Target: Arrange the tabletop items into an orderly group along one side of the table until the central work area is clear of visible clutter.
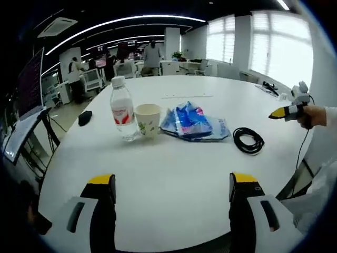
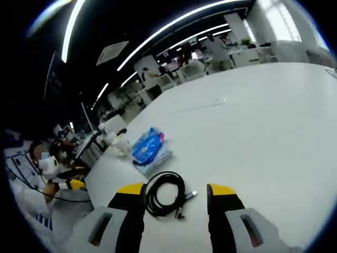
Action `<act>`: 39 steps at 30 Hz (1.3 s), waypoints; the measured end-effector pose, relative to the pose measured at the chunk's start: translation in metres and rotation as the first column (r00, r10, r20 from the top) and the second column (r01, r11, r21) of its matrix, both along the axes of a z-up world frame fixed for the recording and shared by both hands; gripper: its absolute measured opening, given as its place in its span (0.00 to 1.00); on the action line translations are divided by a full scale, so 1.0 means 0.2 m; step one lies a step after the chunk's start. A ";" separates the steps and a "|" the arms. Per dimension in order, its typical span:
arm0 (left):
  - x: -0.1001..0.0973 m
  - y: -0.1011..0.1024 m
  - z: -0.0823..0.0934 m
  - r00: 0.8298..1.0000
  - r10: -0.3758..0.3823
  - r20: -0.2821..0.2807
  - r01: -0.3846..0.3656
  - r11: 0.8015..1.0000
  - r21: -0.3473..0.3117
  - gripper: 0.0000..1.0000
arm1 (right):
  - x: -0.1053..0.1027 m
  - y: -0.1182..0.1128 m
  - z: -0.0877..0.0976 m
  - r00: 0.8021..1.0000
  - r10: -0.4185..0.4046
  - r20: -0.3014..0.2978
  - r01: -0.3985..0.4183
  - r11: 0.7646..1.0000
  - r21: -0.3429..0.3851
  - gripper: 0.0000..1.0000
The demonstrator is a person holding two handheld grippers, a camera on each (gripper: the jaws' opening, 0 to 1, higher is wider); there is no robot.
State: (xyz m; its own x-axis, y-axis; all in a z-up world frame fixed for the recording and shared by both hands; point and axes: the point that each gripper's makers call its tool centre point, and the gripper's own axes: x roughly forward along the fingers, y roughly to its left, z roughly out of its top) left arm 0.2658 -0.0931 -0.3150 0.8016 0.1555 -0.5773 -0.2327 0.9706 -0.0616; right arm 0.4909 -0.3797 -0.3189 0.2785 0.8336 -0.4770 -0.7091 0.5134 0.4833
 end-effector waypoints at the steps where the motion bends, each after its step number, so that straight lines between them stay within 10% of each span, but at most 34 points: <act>1: 0.02 -0.04 0.01 1.000 0.005 -0.003 -0.005 1.000 -0.010 0.92 | 0.00 -0.03 0.01 1.000 0.010 0.003 -0.010 1.000 0.009 0.46; 16: 0.32 -0.38 0.09 0.994 0.082 0.067 -0.068 0.977 -0.201 0.88 | -0.03 -0.12 0.14 0.999 -0.040 0.009 0.039 0.996 0.086 0.46; 20: 0.46 -0.35 0.05 0.982 0.168 0.090 -0.126 0.927 -0.352 0.87 | -0.02 -0.17 0.22 0.997 -0.050 0.052 0.046 0.995 0.091 0.45; 28: 0.67 -0.27 -0.11 0.956 0.292 0.018 -0.256 0.865 -0.431 0.80 | 0.02 -0.38 0.23 0.982 -0.179 0.056 0.175 0.983 0.061 0.42; 33: 0.82 -0.18 -0.14 0.921 0.388 0.043 -0.306 0.784 -0.540 0.71 | -0.04 -0.50 0.23 0.971 -0.233 0.047 0.230 0.972 0.057 0.38; 39: 0.85 -0.12 -0.22 0.887 0.460 -0.034 -0.410 0.754 -0.513 0.65 | -0.07 -0.65 0.18 0.930 -0.368 -0.015 0.368 0.928 0.060 0.34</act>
State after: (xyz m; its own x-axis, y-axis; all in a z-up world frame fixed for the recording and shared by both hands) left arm 0.4349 -0.1173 -0.3598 0.7692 0.2147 -0.6019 -0.5914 0.5960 -0.5432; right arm 0.4770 -0.5102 -0.2822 0.5693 0.7005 -0.4304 -0.4743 0.7074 0.5241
